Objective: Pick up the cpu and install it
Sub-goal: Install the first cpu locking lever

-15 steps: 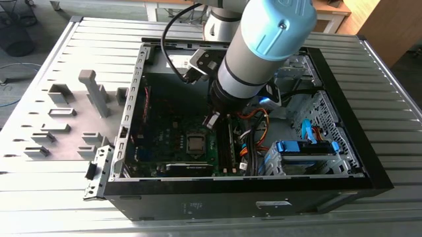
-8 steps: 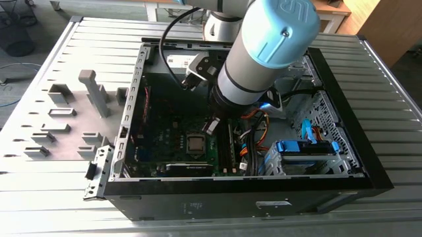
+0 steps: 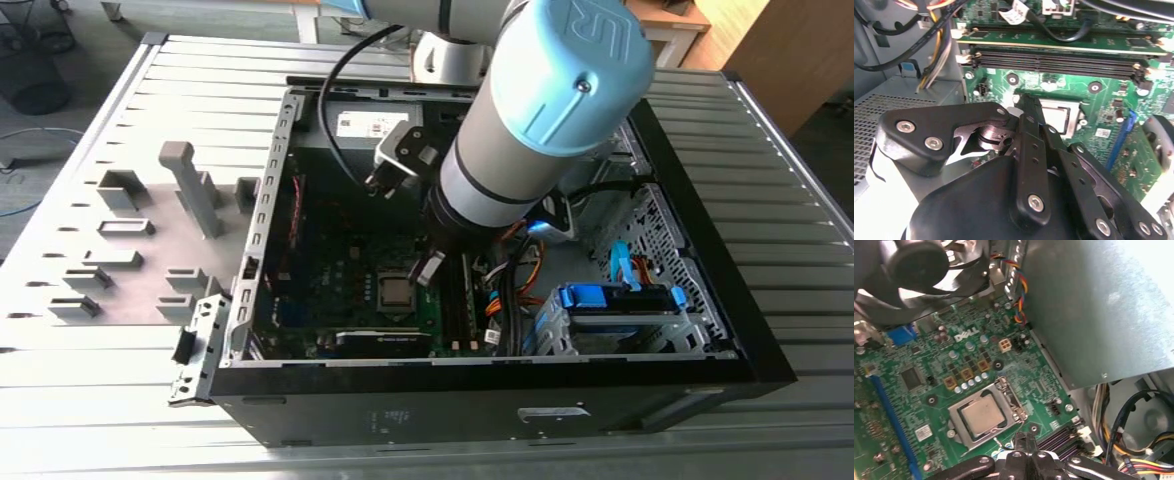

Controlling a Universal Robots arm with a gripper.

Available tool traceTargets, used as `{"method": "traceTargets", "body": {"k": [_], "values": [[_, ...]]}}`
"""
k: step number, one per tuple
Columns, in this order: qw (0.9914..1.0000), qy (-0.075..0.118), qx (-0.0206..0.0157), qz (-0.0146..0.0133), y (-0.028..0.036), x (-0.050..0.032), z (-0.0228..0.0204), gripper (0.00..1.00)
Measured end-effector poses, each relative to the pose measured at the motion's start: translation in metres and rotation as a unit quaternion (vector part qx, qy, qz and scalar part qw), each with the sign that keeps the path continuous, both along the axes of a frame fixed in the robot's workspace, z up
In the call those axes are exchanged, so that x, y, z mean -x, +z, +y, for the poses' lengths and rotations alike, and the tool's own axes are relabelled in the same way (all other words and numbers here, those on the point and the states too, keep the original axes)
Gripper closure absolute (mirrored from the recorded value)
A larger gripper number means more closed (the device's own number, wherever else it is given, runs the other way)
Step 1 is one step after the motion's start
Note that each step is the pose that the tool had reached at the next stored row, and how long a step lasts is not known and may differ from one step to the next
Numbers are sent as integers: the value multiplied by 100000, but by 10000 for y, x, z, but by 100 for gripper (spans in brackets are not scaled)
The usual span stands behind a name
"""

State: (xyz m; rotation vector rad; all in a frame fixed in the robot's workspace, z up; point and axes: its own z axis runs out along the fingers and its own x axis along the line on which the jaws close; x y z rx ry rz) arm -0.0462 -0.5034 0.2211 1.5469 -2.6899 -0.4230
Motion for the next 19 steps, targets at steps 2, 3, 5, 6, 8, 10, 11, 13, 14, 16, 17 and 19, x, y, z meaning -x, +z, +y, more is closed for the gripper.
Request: {"method": "traceTargets", "body": {"k": [2,3,5,6,8,10,11,13,14,16,17,19], "values": [[100000,69,-4,-3,-1,1,-34,89],[100000,104,0,0,-1,2,-49,89],[100000,163,-3,-6,-5,3,-67,89],[100000,202,-6,-5,-9,3,-70,89],[99999,393,-6,7,-21,2,-72,89],[99996,934,2,12,-31,2,-74,89],[99990,1436,10,12,-36,2,-74,89],[99956,2979,17,11,-45,2,-74,89],[99925,3873,20,11,-51,2,-74,89],[99842,5625,44,13,-63,3,-74,89],[99799,6333,65,19,-69,3,-74,89],[99715,7539,164,69,-81,3,-74,89]]}}
